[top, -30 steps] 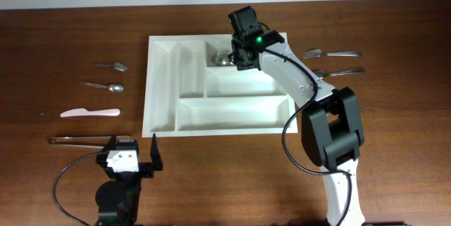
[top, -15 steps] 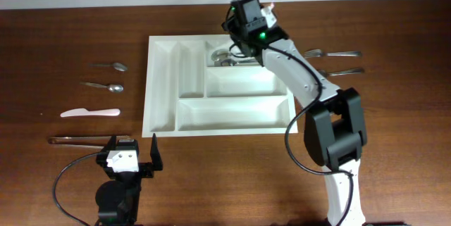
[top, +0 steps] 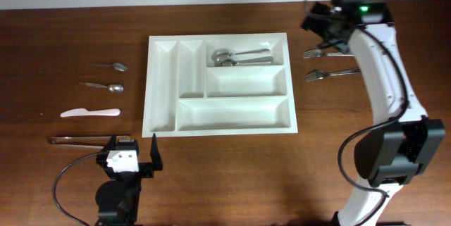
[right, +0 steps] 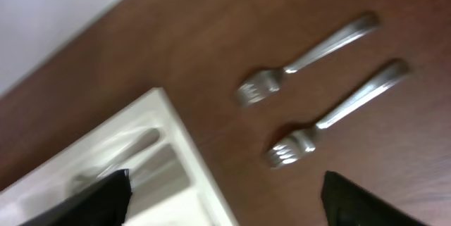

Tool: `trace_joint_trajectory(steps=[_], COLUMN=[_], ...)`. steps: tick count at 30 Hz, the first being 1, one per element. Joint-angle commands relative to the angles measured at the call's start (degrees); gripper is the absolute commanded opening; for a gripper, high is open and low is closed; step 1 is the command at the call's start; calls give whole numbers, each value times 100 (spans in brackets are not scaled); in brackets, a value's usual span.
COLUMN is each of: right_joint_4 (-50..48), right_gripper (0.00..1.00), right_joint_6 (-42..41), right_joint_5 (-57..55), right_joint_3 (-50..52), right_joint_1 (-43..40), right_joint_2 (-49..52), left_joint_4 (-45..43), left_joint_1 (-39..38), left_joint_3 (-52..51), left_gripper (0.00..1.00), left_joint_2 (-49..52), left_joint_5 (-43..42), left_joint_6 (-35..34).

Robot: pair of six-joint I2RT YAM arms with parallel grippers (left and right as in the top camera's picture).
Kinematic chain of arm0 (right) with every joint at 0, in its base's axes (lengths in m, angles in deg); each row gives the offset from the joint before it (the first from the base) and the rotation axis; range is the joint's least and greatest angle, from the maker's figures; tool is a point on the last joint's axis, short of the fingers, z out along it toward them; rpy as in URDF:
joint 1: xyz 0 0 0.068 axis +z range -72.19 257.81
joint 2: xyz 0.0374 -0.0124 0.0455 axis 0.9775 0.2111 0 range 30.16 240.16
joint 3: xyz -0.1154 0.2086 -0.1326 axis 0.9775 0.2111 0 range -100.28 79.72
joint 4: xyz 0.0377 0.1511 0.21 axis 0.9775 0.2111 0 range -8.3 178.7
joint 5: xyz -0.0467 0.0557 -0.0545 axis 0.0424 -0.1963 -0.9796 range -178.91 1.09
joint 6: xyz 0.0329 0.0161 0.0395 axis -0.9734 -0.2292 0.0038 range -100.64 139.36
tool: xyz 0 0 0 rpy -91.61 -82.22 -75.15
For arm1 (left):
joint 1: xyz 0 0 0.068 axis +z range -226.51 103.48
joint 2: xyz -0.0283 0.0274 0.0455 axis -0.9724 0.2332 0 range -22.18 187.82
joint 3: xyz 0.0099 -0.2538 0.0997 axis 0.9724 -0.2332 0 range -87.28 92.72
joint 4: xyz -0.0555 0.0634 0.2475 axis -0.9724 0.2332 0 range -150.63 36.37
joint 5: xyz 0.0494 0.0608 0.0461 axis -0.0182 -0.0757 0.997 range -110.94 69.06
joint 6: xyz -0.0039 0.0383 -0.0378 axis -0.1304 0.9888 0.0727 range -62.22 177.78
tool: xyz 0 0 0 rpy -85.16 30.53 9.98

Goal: Pack container
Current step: 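Release the spoon and lift the right gripper away, then lower the right gripper over the silver fork on the right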

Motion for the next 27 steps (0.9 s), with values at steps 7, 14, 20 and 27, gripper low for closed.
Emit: trace_joint_trajectory(steps=[7, 14, 20, 27], right_joint_4=[33, -81, -17, 210], right_gripper=[74, 76, 76, 76], right_joint_6=[-2011, -3320, -3652, -3805], right_joint_5=[608, 595, 566, 553], right_joint_3=[323, 341, 343, 350], right_joint_1=[-645, -649, -627, -636], right_joint_2=[481, 791, 1150, 1458], left_joint_4=[44, 44, 44, 44], left_joint_1=[2, 2, 2, 2], left_joint_3=[0, 0, 0, 0], left_gripper=[99, 99, 99, 99], left_joint_2=[-37, -37, -37, -37], left_joint_5=[-79, -79, -79, -81], left_joint_6=[66, 66, 66, 66])
